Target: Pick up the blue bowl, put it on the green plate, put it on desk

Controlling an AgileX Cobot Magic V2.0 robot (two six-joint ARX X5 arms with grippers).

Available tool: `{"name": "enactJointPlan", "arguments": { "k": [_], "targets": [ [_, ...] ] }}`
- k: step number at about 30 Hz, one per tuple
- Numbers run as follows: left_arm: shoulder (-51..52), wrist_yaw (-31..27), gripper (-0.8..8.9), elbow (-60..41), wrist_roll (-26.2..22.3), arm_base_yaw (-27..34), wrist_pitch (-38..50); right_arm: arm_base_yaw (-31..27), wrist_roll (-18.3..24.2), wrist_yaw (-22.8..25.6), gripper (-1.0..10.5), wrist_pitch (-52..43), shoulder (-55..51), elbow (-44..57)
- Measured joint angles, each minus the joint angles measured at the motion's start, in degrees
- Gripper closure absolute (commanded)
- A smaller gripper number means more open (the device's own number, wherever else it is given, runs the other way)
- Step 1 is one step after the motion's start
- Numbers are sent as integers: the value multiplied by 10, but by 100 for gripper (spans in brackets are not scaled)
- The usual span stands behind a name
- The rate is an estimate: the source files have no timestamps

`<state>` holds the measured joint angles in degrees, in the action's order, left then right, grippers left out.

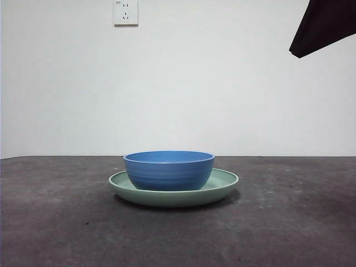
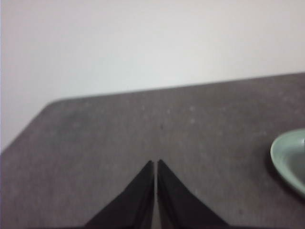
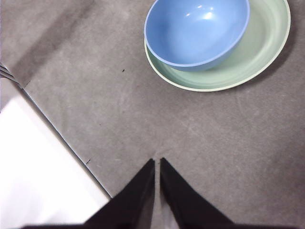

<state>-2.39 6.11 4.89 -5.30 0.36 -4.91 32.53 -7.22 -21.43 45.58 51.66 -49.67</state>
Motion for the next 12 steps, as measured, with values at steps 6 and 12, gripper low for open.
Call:
{"name": "enactJointPlan", "arguments": {
  "k": [6,12],
  "targets": [
    [21,0,803,-23,1,0,-35,0,0,0,935,0,0,0],
    [21,0,803,-25,2,0,-64,0,0,0,935,0,0,0]
  ]
}}
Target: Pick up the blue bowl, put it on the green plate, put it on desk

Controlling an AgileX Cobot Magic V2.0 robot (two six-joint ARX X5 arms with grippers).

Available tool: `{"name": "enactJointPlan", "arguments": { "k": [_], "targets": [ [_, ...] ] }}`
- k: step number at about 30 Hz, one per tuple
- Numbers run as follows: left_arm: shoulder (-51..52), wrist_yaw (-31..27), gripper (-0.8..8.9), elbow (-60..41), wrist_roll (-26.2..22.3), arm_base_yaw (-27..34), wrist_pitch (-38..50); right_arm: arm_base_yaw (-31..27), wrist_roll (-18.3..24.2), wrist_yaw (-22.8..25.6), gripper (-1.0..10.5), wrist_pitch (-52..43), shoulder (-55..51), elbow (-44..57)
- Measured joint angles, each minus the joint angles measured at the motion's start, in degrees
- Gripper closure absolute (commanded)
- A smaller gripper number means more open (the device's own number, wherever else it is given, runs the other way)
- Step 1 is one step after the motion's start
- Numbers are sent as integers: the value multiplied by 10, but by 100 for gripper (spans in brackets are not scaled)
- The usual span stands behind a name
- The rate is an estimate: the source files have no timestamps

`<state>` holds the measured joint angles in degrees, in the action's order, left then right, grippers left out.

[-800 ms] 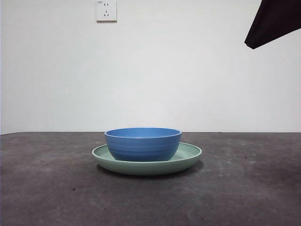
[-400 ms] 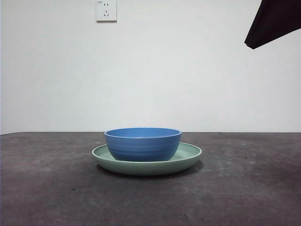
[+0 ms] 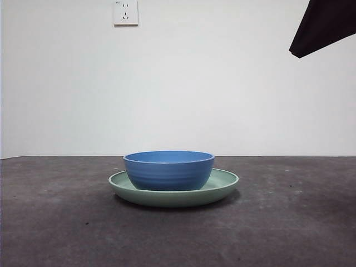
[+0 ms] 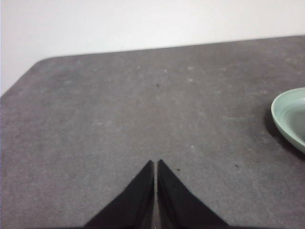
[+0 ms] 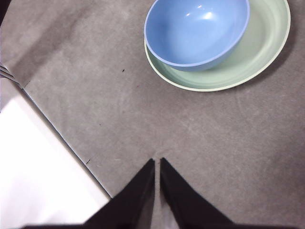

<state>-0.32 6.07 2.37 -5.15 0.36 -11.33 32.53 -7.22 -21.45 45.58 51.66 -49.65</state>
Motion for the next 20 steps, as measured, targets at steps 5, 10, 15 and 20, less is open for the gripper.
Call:
{"name": "enactJointPlan", "arguments": {
  "k": [5,10,15,20],
  "targets": [
    [0,0,803,-3,1,0,8,0,0,0,935,0,0,0],
    [0,0,803,-3,2,0,8,0,0,0,935,0,0,0],
    [0,0,803,-3,2,0,8,0,0,0,935,0,0,0],
    [0,0,803,-3,2,0,8,0,0,0,935,0,0,0]
  ]
}}
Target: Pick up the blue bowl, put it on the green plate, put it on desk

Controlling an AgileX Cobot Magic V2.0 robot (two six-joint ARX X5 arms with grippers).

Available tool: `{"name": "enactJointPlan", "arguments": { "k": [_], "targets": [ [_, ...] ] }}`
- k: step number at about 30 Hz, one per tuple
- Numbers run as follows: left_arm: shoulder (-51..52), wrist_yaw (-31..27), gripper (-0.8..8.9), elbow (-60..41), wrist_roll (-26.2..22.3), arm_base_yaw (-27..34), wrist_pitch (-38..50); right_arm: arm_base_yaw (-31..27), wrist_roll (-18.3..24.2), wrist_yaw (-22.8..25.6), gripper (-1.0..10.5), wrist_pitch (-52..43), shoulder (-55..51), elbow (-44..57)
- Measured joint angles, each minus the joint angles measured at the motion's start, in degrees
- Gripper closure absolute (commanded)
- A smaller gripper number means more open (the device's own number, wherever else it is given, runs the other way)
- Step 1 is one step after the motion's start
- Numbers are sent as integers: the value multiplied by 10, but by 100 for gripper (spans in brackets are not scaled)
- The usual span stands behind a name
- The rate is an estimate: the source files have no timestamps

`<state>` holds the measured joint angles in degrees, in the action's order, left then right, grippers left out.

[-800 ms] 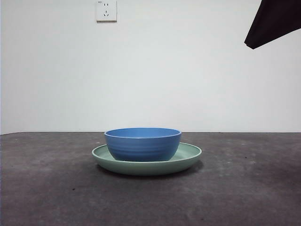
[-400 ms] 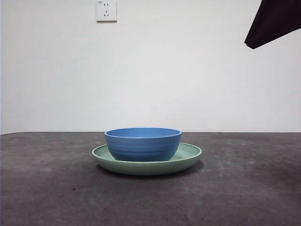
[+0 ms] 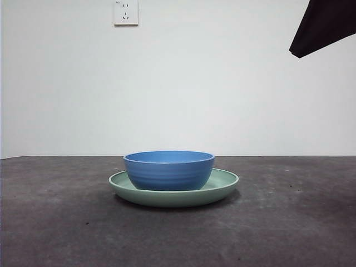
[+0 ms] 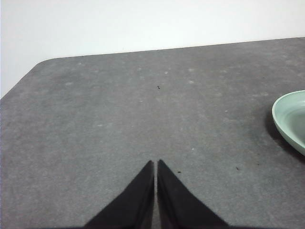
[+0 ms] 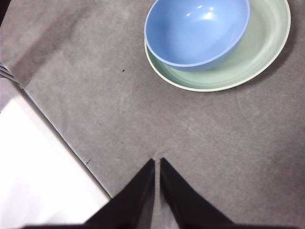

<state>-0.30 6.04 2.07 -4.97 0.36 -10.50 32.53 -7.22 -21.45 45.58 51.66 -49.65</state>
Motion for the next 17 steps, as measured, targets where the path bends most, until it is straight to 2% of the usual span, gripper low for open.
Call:
{"name": "enactJointPlan", "arguments": {
  "k": [13,17],
  "targets": [
    [0,0,803,0,0,0,0,-2,0,3,935,0,-2,0],
    [0,0,803,0,0,0,0,-36,23,21,935,-18,-30,2]
  ]
}}
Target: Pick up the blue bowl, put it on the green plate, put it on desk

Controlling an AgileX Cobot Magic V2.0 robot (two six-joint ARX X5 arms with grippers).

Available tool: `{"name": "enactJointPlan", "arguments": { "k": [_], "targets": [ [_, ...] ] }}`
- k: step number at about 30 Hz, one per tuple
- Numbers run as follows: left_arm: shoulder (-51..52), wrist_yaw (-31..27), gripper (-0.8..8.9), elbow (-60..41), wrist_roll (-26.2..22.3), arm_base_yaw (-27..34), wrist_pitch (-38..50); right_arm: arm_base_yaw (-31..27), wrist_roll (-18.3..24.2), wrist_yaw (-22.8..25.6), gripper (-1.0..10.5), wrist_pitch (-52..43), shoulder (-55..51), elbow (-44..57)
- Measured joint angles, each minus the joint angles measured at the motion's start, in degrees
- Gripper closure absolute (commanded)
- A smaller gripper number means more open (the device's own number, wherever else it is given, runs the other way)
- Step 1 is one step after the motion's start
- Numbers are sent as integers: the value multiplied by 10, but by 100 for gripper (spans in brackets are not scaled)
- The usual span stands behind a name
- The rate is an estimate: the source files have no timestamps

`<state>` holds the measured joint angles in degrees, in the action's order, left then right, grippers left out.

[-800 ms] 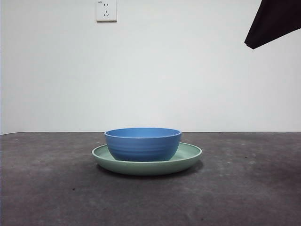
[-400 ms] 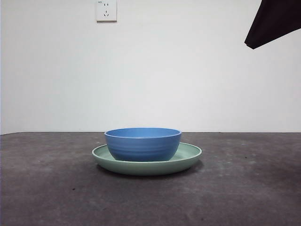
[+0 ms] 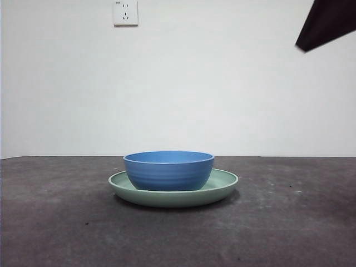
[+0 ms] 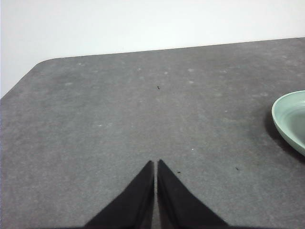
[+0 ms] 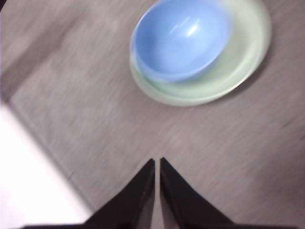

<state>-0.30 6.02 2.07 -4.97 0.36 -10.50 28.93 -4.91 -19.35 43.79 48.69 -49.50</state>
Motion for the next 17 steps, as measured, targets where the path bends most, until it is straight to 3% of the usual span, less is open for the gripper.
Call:
{"name": "enactJointPlan", "arguments": {
  "k": [9,17],
  "targets": [
    [0,0,803,0,0,0,0,-173,17,5,935,-223,-156,97],
    [0,0,803,0,0,0,0,-267,17,92,935,-338,-316,262]
  ]
}}
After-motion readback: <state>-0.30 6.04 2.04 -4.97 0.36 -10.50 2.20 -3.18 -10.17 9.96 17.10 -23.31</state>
